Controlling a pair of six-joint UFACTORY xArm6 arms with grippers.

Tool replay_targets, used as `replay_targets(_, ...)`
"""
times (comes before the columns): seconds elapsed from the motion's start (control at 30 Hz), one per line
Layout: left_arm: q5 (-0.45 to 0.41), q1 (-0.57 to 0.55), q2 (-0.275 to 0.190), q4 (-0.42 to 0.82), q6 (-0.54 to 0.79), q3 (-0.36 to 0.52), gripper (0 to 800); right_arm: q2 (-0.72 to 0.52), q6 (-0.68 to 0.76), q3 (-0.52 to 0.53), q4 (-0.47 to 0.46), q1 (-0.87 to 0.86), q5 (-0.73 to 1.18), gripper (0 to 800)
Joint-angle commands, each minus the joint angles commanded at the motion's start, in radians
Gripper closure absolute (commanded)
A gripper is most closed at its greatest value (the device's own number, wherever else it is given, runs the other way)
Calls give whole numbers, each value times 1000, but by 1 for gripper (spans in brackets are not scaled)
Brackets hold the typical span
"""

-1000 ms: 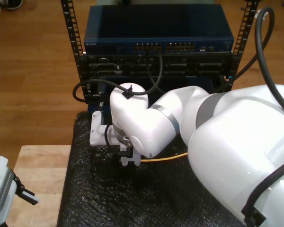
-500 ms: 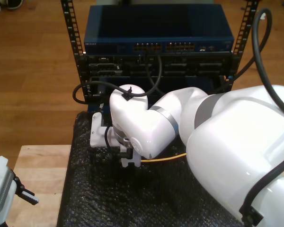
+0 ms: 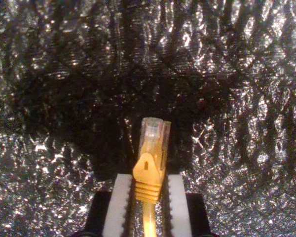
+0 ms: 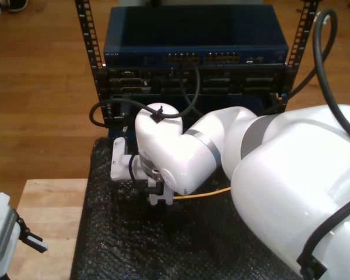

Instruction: Grab the cable and plug it in

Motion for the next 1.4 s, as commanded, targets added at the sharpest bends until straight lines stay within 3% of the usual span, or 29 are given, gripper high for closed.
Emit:
replay_targets(0.43, 2, 0, -2, 0, 0, 0, 0, -12, -8, 0, 0, -2, 2, 793)
replay_targets(1.0, 110, -2, 0, -77, -3, -35, 0, -98, -161, -31, 23, -41, 147, 794)
replay_targets(1.4, 150, -8, 0, -181, -15, -37, 0, -218, -334, -34, 258, -130, 285, 794)
